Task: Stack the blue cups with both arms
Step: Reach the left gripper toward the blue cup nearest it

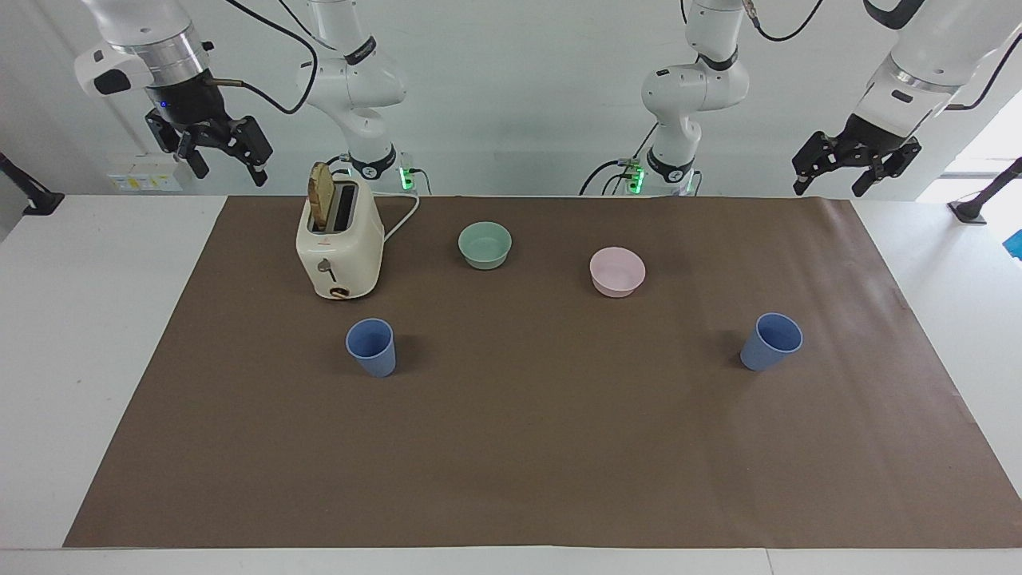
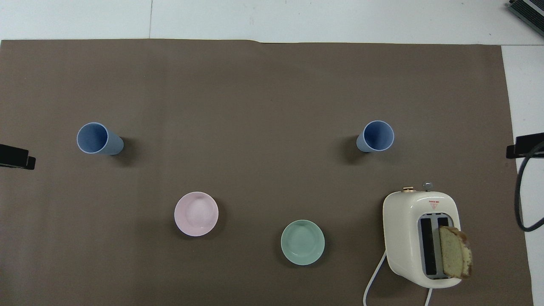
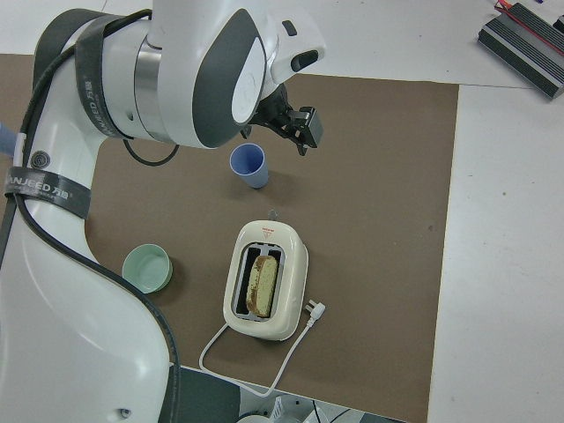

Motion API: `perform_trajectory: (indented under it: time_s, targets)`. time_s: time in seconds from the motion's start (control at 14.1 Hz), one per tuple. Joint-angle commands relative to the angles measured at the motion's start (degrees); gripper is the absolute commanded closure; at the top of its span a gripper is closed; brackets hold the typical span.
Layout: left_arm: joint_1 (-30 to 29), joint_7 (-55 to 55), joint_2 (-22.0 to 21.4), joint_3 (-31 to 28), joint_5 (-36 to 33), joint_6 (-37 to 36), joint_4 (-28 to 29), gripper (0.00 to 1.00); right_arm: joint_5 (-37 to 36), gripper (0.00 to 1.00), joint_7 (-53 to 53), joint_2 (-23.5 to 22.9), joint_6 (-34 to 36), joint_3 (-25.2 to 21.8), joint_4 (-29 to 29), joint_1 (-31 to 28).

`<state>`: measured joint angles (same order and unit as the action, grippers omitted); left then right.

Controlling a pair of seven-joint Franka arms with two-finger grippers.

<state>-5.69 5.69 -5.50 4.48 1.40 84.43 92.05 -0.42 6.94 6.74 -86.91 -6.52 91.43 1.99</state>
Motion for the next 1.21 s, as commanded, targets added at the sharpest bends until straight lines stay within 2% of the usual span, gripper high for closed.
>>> perform_trajectory:
  time_s: [0.0, 0.85, 0.99, 1.13]
  targets:
    - [0.06, -0.59, -0.83, 0.0, -0.78, -0.31, 0.5, 0.0, -0.1, 0.0, -1.67, 0.65, -0.72, 0.11, 1.03, -0.5]
    - [-0.02, -0.33, -1.7, -0.09, -0.96, -0.32, 1.37, 0.0, -0.1, 0.0, -1.32, 1.0, -0.72, 0.28, 1.73, -0.06]
    - [-0.2, -0.15, -1.36, -0.35, -0.96, 1.87, 3.65, 0.0, -0.1, 0.0, -1.41, 0.91, -1.07, 0.28, 1.73, -0.06]
    - [-0.29, -0.59, -0.83, -0.35, -0.96, 7.74, 7.68, 0.0, -0.1, 0.0, -1.41, 1.0, -0.9, 0.28, 1.73, -0.06]
